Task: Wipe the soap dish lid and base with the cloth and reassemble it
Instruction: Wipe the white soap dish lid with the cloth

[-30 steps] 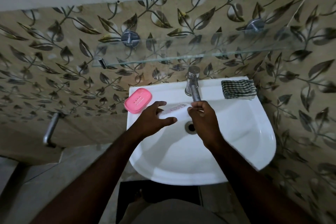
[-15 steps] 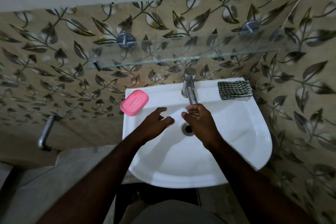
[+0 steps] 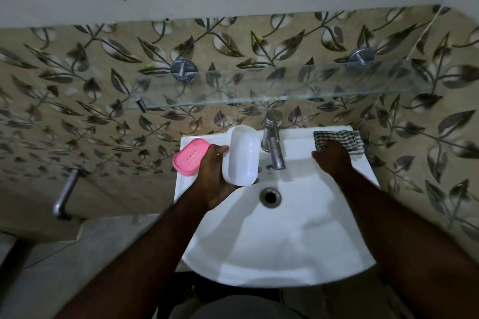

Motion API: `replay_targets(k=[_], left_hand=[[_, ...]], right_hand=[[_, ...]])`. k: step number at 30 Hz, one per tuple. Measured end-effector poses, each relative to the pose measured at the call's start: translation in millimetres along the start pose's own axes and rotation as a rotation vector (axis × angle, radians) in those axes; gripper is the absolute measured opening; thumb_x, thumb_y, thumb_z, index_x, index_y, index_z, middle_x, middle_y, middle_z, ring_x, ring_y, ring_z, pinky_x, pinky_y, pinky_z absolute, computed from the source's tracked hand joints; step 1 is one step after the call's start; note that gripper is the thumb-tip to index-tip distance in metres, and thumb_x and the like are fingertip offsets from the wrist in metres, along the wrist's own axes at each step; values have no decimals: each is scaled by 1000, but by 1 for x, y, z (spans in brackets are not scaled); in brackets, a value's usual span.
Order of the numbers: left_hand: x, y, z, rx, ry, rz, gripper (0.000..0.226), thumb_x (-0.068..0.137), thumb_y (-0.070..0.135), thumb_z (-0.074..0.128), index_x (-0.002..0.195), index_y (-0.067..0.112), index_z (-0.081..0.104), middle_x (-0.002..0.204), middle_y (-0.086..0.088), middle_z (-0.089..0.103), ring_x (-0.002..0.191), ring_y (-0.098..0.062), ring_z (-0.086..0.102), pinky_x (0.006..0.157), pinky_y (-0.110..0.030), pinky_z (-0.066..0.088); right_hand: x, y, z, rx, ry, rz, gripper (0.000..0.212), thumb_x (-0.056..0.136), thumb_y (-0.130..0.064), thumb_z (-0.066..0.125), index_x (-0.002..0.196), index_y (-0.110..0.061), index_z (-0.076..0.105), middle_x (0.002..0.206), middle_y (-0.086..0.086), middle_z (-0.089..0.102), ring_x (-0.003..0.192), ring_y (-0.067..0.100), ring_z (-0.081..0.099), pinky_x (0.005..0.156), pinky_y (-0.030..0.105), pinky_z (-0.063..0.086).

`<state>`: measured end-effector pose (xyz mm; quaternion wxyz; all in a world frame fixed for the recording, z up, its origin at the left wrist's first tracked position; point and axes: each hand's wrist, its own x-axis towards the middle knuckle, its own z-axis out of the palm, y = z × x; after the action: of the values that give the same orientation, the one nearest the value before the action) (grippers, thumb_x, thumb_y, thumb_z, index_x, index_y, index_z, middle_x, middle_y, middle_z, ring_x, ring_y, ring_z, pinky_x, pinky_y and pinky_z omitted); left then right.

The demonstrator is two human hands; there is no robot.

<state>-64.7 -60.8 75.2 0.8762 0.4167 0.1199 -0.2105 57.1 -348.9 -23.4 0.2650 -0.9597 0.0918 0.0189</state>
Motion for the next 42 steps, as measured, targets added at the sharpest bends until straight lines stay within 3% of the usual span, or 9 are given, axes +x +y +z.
replay_targets(k=[3,6,9,13,20,24,28,32,42], left_hand=[[4,5,5,5,14,3,68,81,53,54,132,8,54,112,-22,60,95,-41,61,80,-47,53],[9,5,7,36,45,5,73,80,55,56,138,11,51,116,-21,59,93,-38,62,77,-45,57],[11,4,7,42,79,-2,74,78,54,59,138,11,51,116,-20,60,93,-37,62,77,-43,57],[15,3,7,52,81,17,63,78,49,61,128,11,59,109,-19,63,90,-37,62,77,-42,56],[16,9,12,68,46,42,73,68,47,65,128,5,59,110,-21,62,91,-34,62,76,-40,52],[18,3,12,28,32,25,82,63,44,72,133,5,56,116,-22,58,106,-38,53,87,-44,46],[12,-2,12,-40,22,17,54,75,41,60,118,9,67,115,-18,63,104,-34,60,91,-43,43],[3,-4,12,-71,15,-35,69,85,59,51,133,11,57,131,-17,62,118,-30,59,110,-46,37],[-27,5,5,120,-10,51,46,98,43,37,105,16,73,104,-9,75,94,-20,72,76,-31,59]], right_hand=[[5,16,7,-188,83,-129,39,87,-12,63,111,20,60,114,40,60,109,54,57,99,56,44],[22,34,27,-117,38,-220,31,73,-10,57,76,20,66,75,38,65,67,55,66,60,66,54],[20,22,9,-262,99,-111,19,82,2,55,86,17,66,87,35,65,84,51,65,78,54,56],[29,16,-4,-157,103,-68,25,91,-12,60,101,10,67,110,31,65,109,45,58,95,46,43],[-50,-26,-63,989,133,116,20,90,-18,56,76,-4,60,71,4,64,69,18,60,66,33,47],[-106,-58,-75,1521,-204,269,31,101,-26,44,107,-8,68,104,9,74,97,23,71,76,34,60],[-142,-97,-85,1730,-534,297,60,99,-50,35,128,-3,58,121,21,66,108,33,67,81,44,60],[-178,-134,-66,1614,-588,257,41,94,-21,53,129,0,57,120,23,67,105,35,67,81,44,59],[-192,-202,-48,1157,-362,86,16,90,7,48,98,6,62,96,30,69,91,43,69,85,62,53]])
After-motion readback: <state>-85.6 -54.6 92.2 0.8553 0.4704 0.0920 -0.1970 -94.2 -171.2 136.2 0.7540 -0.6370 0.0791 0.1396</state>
